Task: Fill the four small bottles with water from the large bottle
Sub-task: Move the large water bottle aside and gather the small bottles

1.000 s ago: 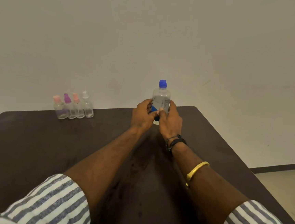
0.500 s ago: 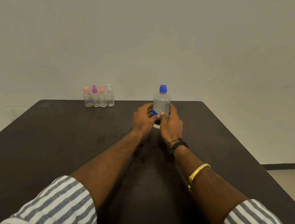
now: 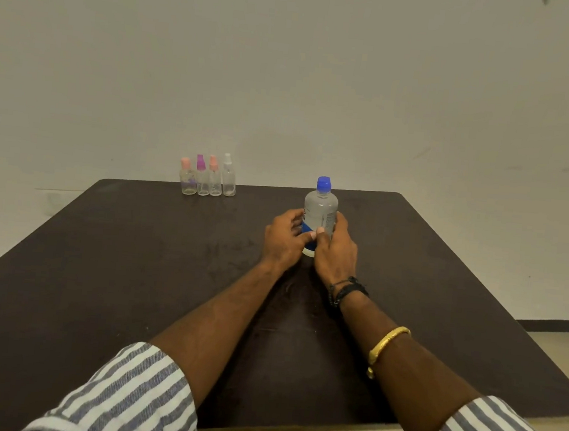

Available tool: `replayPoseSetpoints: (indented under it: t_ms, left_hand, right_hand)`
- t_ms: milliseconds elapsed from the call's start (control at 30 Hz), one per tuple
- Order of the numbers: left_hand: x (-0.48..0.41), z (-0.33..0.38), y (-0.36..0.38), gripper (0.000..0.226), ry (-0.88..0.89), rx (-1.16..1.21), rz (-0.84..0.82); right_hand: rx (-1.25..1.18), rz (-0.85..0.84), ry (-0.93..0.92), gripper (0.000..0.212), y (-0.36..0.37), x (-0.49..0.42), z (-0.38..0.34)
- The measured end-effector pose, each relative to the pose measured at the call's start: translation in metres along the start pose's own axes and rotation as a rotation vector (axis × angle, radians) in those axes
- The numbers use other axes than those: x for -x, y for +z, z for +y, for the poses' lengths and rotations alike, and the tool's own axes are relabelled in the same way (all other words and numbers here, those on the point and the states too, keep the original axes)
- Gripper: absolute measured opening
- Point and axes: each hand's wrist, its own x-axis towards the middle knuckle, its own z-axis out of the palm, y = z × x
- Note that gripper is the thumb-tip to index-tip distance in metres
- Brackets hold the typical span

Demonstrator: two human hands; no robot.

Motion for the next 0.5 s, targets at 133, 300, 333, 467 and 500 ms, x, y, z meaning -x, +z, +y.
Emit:
replayPoseSetpoints:
  t_ms: [133, 300, 333, 467, 500]
  left_hand:
    - [0.001, -0.002, 0.0, 0.062, 0.01, -0.011, -0.011]
    - [0.002, 0.0, -0.001, 0.062, 0.001, -0.016, -0.026]
    - [0.002, 0.001, -0.002, 0.062, 0.003, -0.024, -0.023]
    - [0.002, 0.004, -0.011, 0.057, -0.005, -0.036, 0.073]
    - [0.003, 0.005, -0.014, 0.054, 0.003, -0.042, 0.103]
  right_hand:
    - [0.008, 0.0, -0.008, 0.045, 0.001, 0.001, 0.001]
    - [0.016, 0.003, -0.001, 0.046, 0.001, 0.001, 0.001]
    - [0.026, 0.026, 0.009, 0.049, 0.001, 0.001, 0.0]
    - [0.072, 0.231, 0.02, 0.059, -0.003, 0.008, -0.013]
    - [0.051, 0.282, -0.03, 0.054, -0.003, 0.01, -0.017]
